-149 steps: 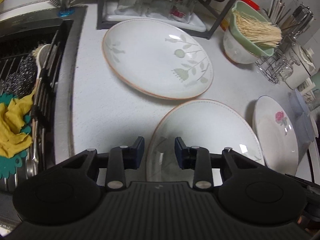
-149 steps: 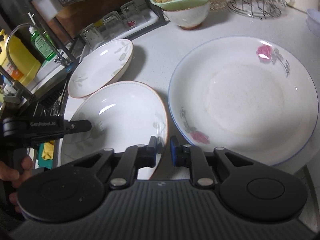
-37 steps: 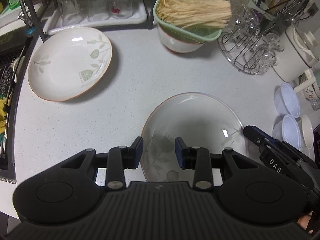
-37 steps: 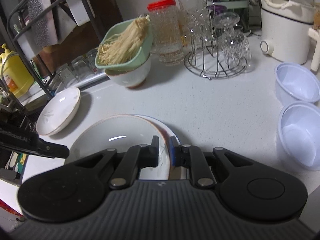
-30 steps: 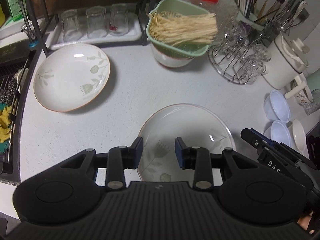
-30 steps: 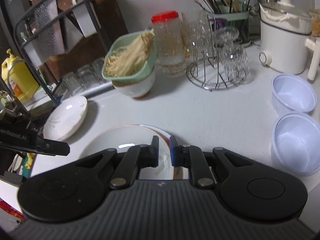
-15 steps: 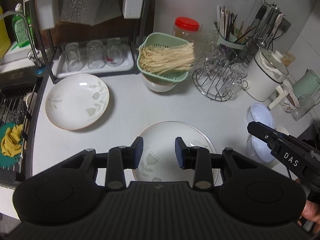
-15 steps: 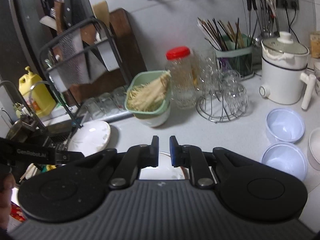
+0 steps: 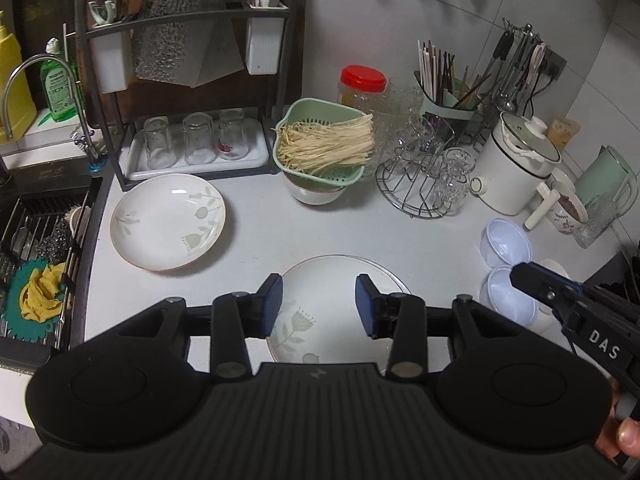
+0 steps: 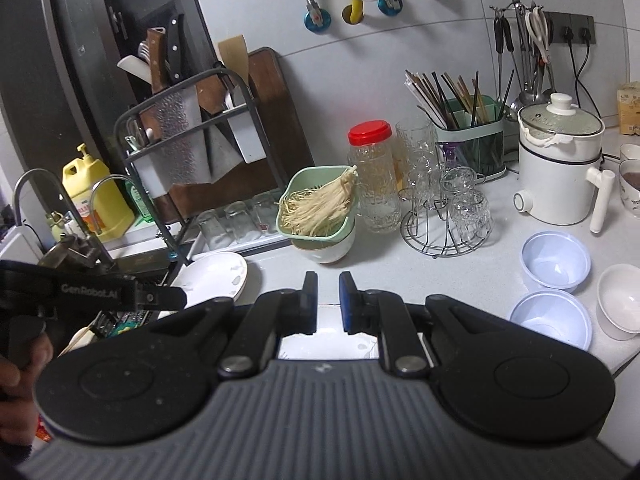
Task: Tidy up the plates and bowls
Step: 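Lower the leaf plate onto the pink-rose plate and open both grippers, then move both grippers to the second leaf plate beside the glass rack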
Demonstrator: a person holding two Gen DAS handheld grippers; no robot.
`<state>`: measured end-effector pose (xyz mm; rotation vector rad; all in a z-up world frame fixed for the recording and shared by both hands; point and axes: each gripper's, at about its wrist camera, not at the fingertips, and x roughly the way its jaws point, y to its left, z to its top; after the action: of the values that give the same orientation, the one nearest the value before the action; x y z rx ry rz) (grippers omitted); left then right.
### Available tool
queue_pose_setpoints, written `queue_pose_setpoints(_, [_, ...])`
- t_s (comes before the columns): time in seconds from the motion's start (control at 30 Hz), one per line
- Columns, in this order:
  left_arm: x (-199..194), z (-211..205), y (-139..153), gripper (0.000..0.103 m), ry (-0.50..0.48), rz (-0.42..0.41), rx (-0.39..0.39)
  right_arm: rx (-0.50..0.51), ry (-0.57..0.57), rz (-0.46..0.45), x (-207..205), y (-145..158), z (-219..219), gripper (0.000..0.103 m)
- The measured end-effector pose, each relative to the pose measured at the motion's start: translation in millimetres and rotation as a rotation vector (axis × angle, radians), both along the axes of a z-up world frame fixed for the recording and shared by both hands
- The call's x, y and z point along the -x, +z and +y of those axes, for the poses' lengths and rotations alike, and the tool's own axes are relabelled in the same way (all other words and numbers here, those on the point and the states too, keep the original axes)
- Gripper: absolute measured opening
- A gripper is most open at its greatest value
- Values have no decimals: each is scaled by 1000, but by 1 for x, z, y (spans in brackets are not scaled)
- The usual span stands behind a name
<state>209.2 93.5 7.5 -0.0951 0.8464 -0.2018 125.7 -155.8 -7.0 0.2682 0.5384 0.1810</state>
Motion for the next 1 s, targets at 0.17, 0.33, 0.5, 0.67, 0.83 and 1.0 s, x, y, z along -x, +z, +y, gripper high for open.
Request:
queue_pose_setpoints(0.17, [14, 3, 8, 61, 29, -46, -9, 13, 3, -1, 12, 1, -4, 15])
queue_pose_setpoints(0.33, [27, 3, 13, 71, 41, -84, -33, 29, 9, -10, 23, 1, -6, 15])
queue_pose_setpoints(0.5, [39, 4, 12, 83, 63, -103, -57, 39, 22, -22, 31, 3, -8, 28])
queue_pose_setpoints(0.67, [50, 1, 5, 85, 71, -93, -98, 54, 14, -49, 34, -1, -8, 87])
queue_pose_setpoints(0.83, [54, 4, -3, 90, 113, -55, -73, 54, 53, -23, 34, -5, -7, 87])
queue_pose_setpoints(1.0, [62, -1, -8, 95, 152, -64, -87, 65, 92, -25, 37, -7, -7, 87])
